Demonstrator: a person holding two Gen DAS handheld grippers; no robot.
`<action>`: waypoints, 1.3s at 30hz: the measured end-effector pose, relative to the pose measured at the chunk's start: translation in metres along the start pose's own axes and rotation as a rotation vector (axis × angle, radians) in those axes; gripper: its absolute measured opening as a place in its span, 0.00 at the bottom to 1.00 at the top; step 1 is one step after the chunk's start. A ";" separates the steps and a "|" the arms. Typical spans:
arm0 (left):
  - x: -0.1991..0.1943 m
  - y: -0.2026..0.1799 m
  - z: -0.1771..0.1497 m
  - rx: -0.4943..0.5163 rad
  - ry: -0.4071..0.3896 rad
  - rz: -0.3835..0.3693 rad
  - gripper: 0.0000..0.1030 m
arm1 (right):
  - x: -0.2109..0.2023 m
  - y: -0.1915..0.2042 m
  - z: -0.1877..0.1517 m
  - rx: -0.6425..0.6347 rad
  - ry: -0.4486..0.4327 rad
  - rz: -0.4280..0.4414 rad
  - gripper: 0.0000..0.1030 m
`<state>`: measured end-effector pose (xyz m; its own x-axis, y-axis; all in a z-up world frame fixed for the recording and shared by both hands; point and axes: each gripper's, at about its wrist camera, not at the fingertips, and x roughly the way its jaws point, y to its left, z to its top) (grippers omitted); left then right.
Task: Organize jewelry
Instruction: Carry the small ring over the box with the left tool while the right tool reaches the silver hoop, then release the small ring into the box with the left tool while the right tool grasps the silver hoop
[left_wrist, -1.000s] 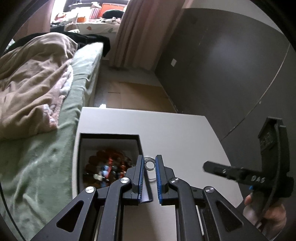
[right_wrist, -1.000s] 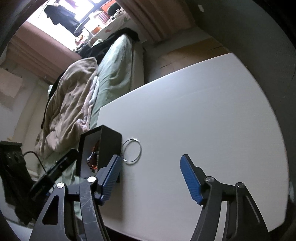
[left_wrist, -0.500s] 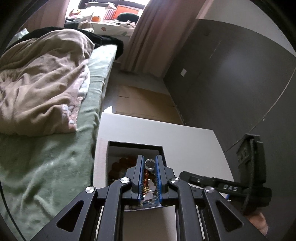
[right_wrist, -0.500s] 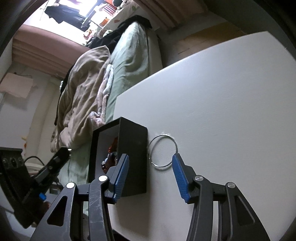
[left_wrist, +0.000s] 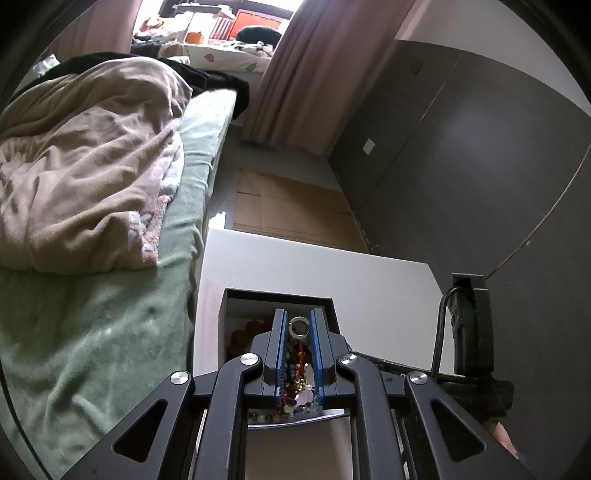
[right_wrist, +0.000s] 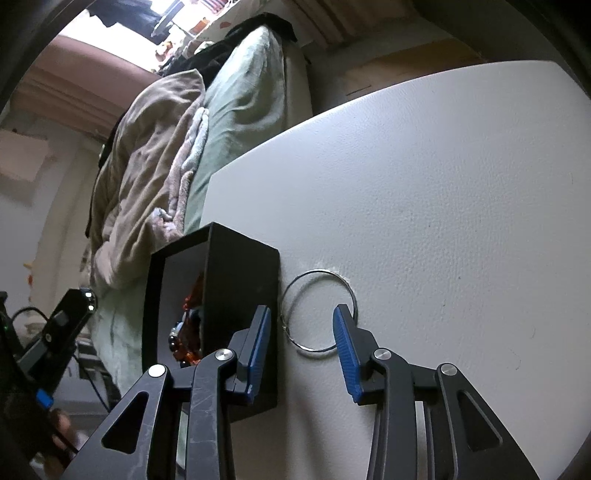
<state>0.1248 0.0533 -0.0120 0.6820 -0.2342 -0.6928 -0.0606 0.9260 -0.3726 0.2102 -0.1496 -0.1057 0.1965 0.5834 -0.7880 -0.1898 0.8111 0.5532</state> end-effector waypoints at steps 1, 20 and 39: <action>-0.001 0.000 0.000 -0.001 -0.001 -0.001 0.12 | -0.001 0.000 0.000 -0.007 0.000 -0.019 0.37; 0.003 -0.002 -0.003 0.011 0.011 0.012 0.12 | -0.018 0.021 -0.012 -0.254 -0.027 -0.366 0.39; 0.020 -0.012 -0.016 0.068 0.037 0.081 0.12 | -0.044 0.028 -0.021 -0.298 -0.094 -0.348 0.04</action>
<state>0.1274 0.0321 -0.0314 0.6498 -0.1676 -0.7414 -0.0634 0.9600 -0.2726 0.1761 -0.1533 -0.0609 0.3812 0.2910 -0.8775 -0.3626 0.9202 0.1477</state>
